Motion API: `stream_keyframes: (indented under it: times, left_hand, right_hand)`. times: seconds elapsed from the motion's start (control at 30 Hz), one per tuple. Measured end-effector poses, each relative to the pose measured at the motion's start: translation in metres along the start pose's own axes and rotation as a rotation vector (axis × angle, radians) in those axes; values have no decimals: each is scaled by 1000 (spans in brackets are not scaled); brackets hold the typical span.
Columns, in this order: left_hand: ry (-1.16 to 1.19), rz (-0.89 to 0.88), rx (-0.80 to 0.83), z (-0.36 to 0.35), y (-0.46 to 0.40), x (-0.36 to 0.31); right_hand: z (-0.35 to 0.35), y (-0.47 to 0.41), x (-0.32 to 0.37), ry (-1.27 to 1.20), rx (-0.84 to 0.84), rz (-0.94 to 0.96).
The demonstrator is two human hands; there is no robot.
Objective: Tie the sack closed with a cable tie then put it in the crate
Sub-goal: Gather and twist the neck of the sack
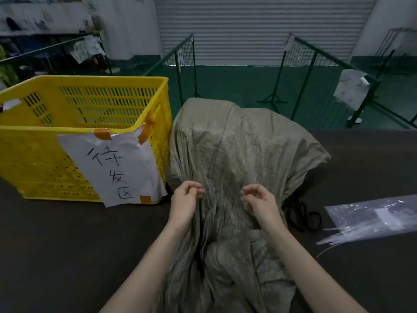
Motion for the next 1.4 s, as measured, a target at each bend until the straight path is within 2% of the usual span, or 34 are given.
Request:
stream_keyframes:
  times: [0.1,0.3,0.43,0.57,0.63,0.7,0.87,1.03,1.13,1.4]
  left_hand:
    - [-23,-1,-35,4,-8,3]
    - [-79,29,-155,14,-23,17]
    - [17,125,-233,20,-37,27]
    - [195,328,-99,17,-51,36]
    - [390,443,-72,12,-50,33]
    - [496,484,-58,6,-50,26]
    - [462,554,-23,0,-50,19]
    - [396,585,160,-2,-46,19]
    - [363,584,171,3,-42,21]
    - [338,523,133,21,-43,37]
  right_hand:
    - [-2,-9,-7,70,-35,34]
    - [-11,-21,-23,102,-52,-14]
    - [-21,-28,-35,112,-44,-53]
    - [-32,-33,-51,130,-21,-79]
    - [-37,-33,-58,86,-5,-115]
    - [-43,-33,-64,61,-2,-146]
    - [-57,-30,-78,105,79,-236]
    - [-70,-27,-86,130,145,-261]
    - [-67,-26,-88,130,134,-207]
    - [-52,-13,-86,94,87,-206]
Point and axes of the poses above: each hand's wrist, its own y-axis away from the middle knuckle, its own z-axis out of the back of the hand, x = y × z, the point moved 4 cm from there along -y, towards the middle knuckle
